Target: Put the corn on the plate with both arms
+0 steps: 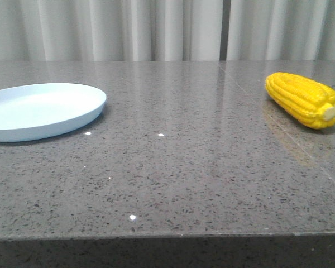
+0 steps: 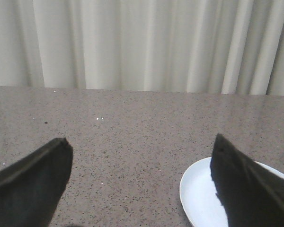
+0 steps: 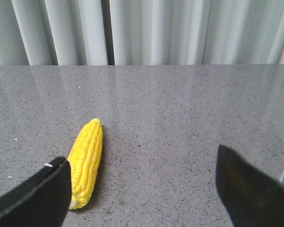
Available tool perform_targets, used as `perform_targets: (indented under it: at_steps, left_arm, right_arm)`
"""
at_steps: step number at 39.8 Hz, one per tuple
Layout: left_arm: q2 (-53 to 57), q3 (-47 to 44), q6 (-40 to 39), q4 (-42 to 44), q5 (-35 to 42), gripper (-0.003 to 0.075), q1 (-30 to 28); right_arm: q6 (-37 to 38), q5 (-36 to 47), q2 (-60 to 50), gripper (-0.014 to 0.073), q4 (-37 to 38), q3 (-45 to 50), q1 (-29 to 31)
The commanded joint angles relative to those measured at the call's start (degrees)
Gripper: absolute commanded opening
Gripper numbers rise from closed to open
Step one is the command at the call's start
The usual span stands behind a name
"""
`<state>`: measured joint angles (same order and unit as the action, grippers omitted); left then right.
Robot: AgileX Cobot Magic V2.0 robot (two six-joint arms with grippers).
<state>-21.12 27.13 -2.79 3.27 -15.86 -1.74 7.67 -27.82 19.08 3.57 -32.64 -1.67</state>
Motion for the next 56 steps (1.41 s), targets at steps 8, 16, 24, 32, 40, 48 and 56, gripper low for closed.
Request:
perform_targets:
  at_steps: [8, 16, 24, 32, 40, 48, 56]
  left_arm:
    - [-14.7, 8.5, 0.0, -0.8, -1.0, 0.0585, 2.0]
    - [-29.4, 18.5, 0.0, -0.8, -10.8, 0.0585, 8.4]
    - [-44.9, 31.1, 0.0, -0.5, -26.8, 0.0585, 9.6]
    - [-57.1, 40.1, 0.0, -0.5, -35.3, 0.0585, 9.6]
    - [-65.7, 42.8, 0.0, -0.5, -38.2, 0.0585, 9.6]
    - [-69.0, 42.8, 0.0, -0.5, -37.6, 0.0552, 9.6]
    - [-68.8, 43.5, 0.0, -0.6, -37.6, 0.0354, 9.6]
  right_arm:
    - [-0.4, 4.4, 0.9, 0.0645, 0.6, -2.1, 0.3]
    - [-0.4, 4.4, 0.9, 0.0645, 0.6, -2.1, 0.3]
    - [-0.4, 4.4, 0.9, 0.0645, 0.6, -2.1, 0.3]
    - [-0.4, 4.4, 0.9, 0.0645, 0.6, -2.1, 0.3]
    - [-0.4, 4.4, 0.9, 0.0645, 0.6, -2.1, 0.3]
    - [-0.4, 4.4, 0.9, 0.0645, 0.6, -2.1, 0.3]
    - [-0.4, 4.4, 0.9, 0.0645, 0.6, -2.1, 0.3]
